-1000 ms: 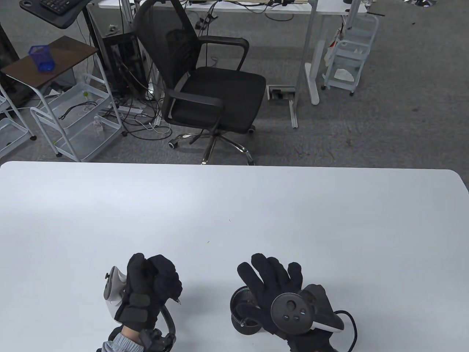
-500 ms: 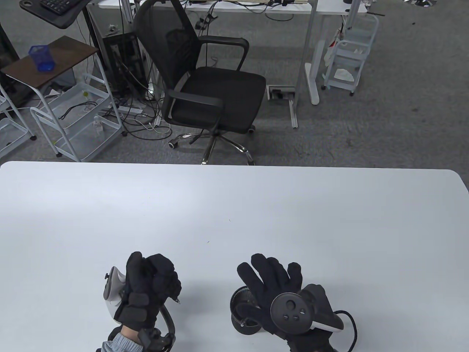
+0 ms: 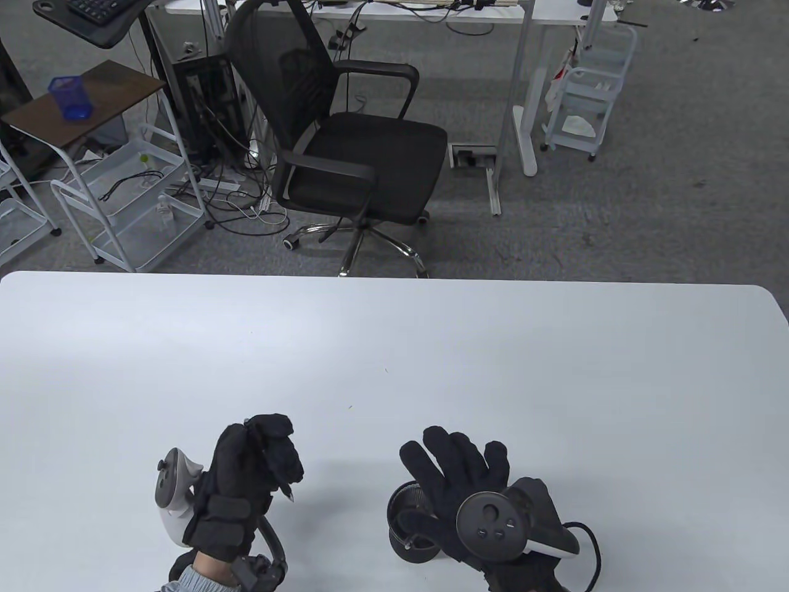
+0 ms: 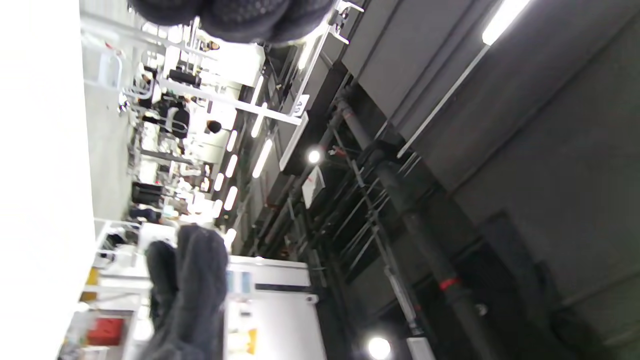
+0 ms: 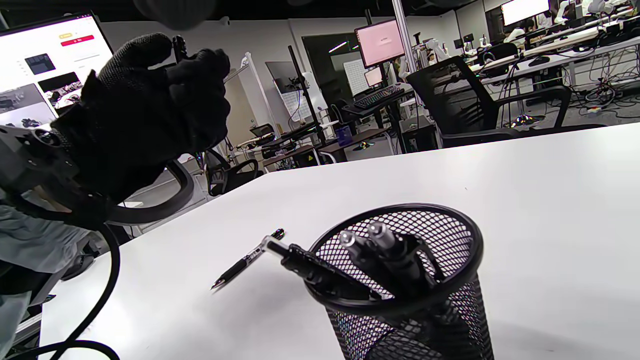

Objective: Press to open click pens

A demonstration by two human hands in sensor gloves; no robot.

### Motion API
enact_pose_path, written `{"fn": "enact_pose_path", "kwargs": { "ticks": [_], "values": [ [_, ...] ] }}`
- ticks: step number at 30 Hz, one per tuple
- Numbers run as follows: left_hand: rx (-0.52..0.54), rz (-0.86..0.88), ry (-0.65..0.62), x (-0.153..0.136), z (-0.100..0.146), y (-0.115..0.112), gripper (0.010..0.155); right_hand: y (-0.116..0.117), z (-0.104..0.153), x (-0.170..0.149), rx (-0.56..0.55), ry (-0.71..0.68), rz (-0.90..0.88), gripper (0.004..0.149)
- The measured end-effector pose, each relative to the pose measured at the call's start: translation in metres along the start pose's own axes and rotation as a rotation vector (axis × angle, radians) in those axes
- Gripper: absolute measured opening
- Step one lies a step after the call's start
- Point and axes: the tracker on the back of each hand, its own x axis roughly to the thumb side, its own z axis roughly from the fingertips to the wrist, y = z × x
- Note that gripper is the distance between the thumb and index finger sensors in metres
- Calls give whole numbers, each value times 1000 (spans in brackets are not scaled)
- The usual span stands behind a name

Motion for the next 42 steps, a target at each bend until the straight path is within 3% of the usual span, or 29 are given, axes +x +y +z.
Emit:
{"fn": "enact_pose_path", "kwargs": {
  "ticks": [8, 13, 23, 31, 42],
  "values": [
    [220, -417, 117, 15, 2, 10, 52, 1, -1, 0, 5, 3, 1, 76],
    [158, -763, 318, 10, -4, 8, 49, 1, -1, 0, 4, 3, 1, 76],
    [208, -1313, 601, -26, -15, 2, 53, -1, 0, -1, -3, -1, -7, 76],
    [200, -1610, 725, -60, -21, -7, 57, -1, 1, -1, -10, -10, -10, 76],
    [124, -1809, 795, -91, -24, -11, 54, -1, 2, 0, -11, -15, -10, 76]
  ]
}}
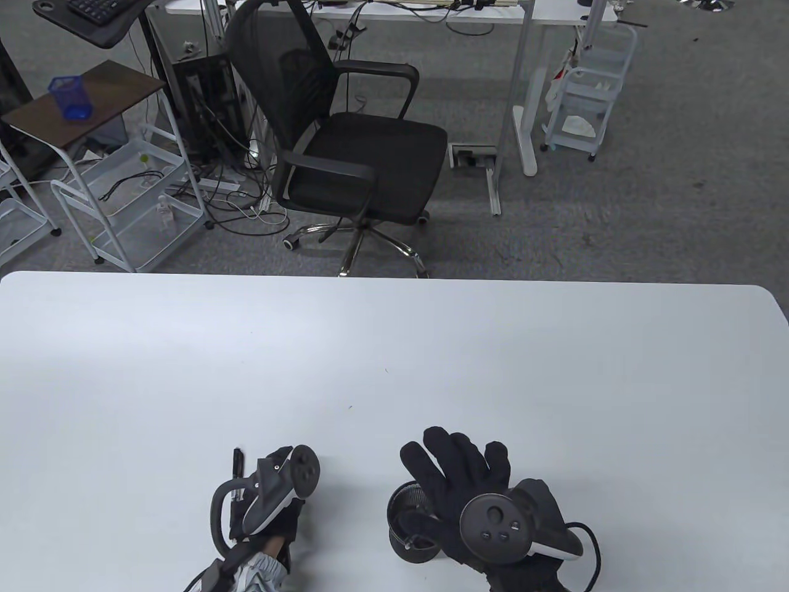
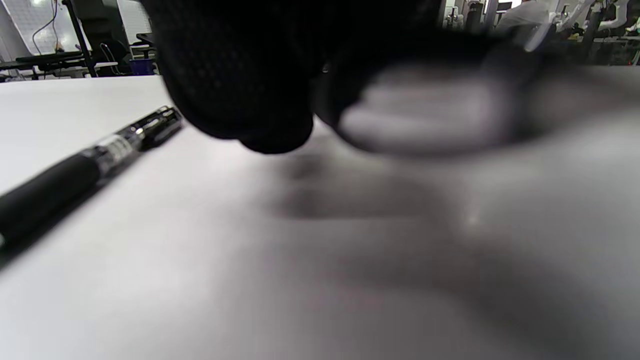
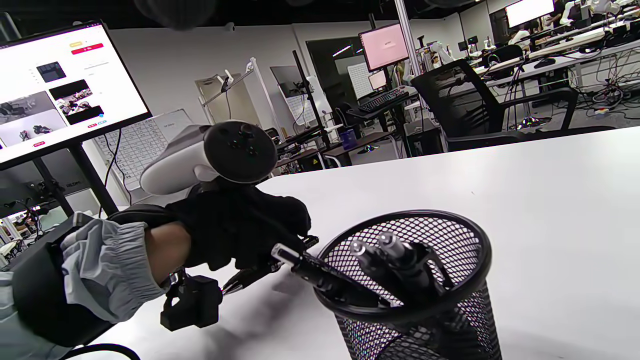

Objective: Press to open click pens

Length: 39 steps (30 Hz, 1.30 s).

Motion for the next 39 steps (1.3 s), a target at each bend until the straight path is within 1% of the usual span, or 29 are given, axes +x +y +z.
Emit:
{"fn": "enact_pose_path", "kwargs": {
  "ticks": [11, 20, 24, 27, 32, 35, 38, 39],
  "values": [
    [-31, -31, -12, 4, -4, -11, 56, 1, -1, 1, 7, 0, 4, 76],
    [-32, -25, -9, 4, -5, -11, 59, 1, -1, 1, 6, 1, 4, 76],
    [-3, 0, 17, 2, -1, -3, 59, 1, -1, 1, 7, 1, 5, 76],
    [30, 51, 15, 0, 4, 9, 58, 1, -1, 1, 7, 2, 6, 76],
    [74, 157, -70, -2, 19, 33, 59, 0, -1, 1, 1, 2, 4, 76],
    [93, 182, -133, 2, 30, 47, 58, 0, -1, 1, 0, 3, 4, 76],
    [81, 233, -264, 11, 41, 58, 60, 0, -1, 1, 1, 2, 5, 76],
    [53, 252, -370, 16, 44, 60, 60, -1, -1, 1, 2, 1, 6, 76]
  ]
}}
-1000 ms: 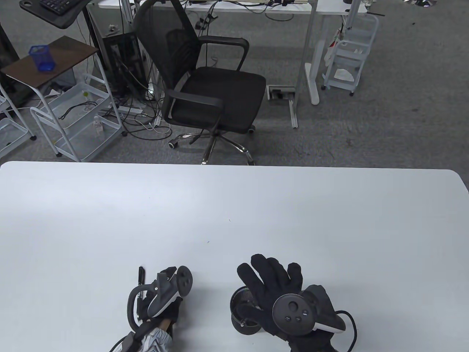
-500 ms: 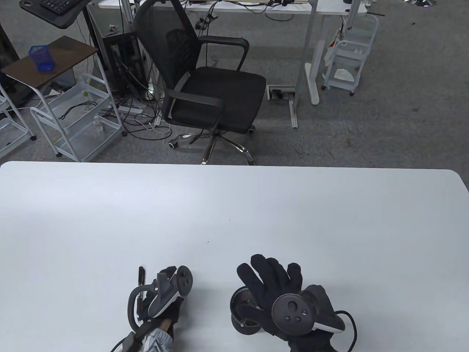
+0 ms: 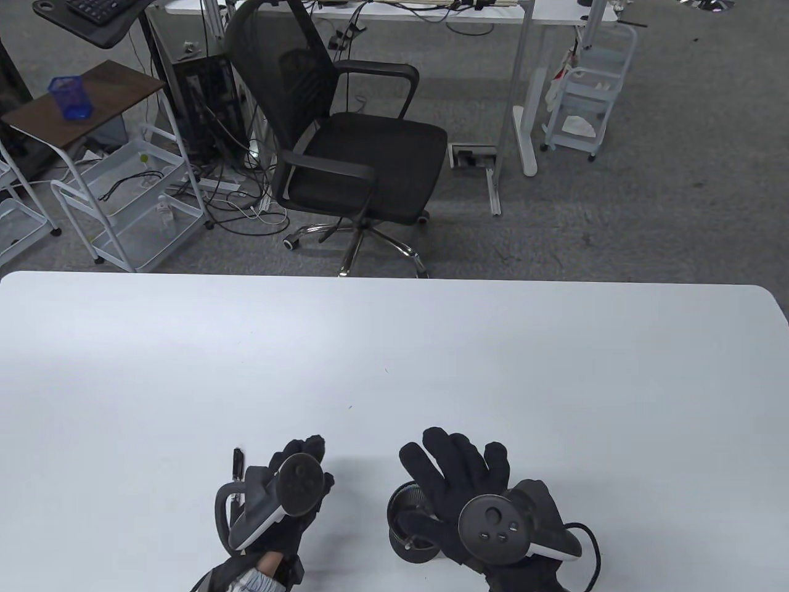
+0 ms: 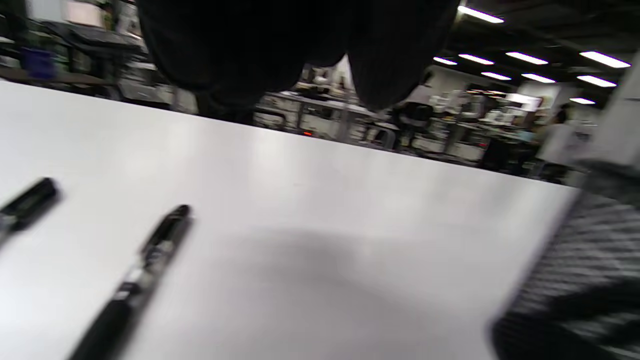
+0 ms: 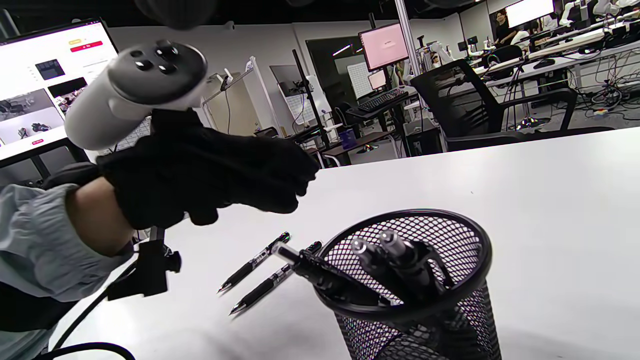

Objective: Press to open click pens

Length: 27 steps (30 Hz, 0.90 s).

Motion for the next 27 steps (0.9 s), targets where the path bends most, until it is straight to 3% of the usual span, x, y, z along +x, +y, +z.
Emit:
{"fn": "enact_pose_path", "kwargs": {
  "ticks": [4, 7, 15, 27],
  "values": [
    [-109, 77, -255, 16, -1, -5, 62, 0, 0, 0, 0, -1, 0, 76],
    [-192, 93, -329, 24, -1, -11, 64, -1, 1, 0, -5, -2, -4, 76],
    [-291, 154, -509, 44, 0, -24, 64, -1, 1, -1, -7, -1, -8, 76],
    [-187, 152, -579, 57, 2, -41, 58, -2, 1, -2, -6, 2, -9, 76]
  ]
}}
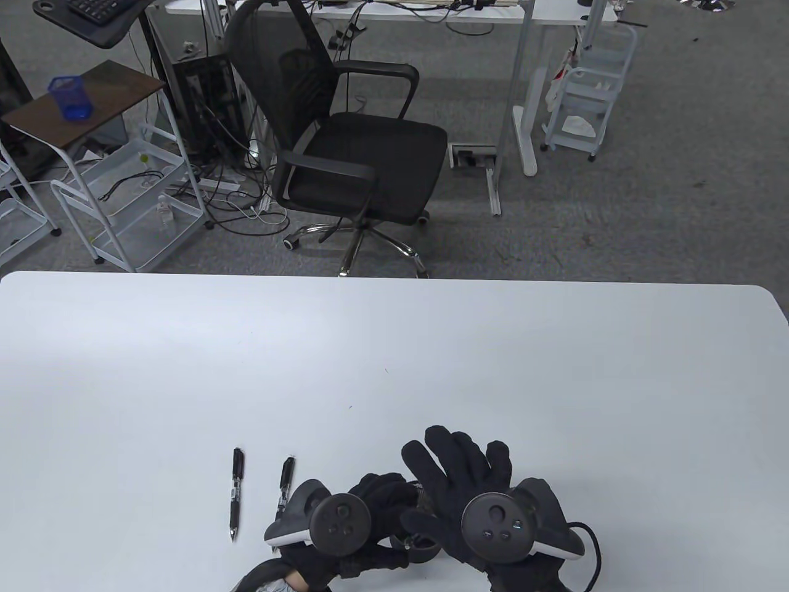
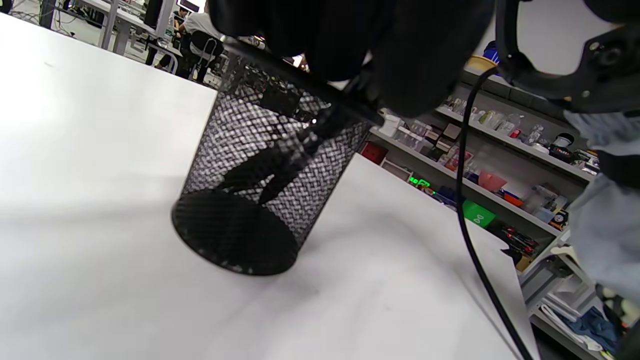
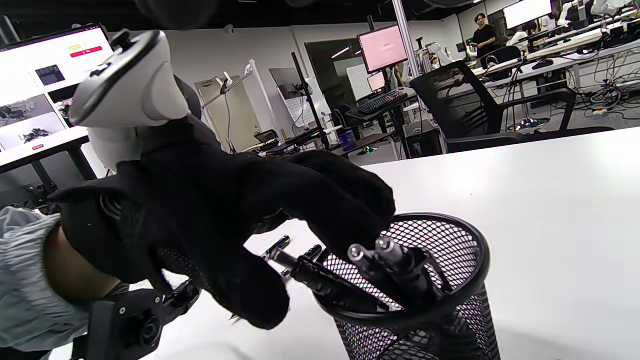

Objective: Press to open click pens

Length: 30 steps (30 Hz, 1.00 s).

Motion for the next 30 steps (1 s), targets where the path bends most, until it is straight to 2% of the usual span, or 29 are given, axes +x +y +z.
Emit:
{"fn": "enact_pose_path", "kwargs": {
  "ticks": [30],
  "values": [
    [81, -15, 3, 2, -1, -4, 48, 0, 0, 0, 4, 2, 4, 76]
  ]
}}
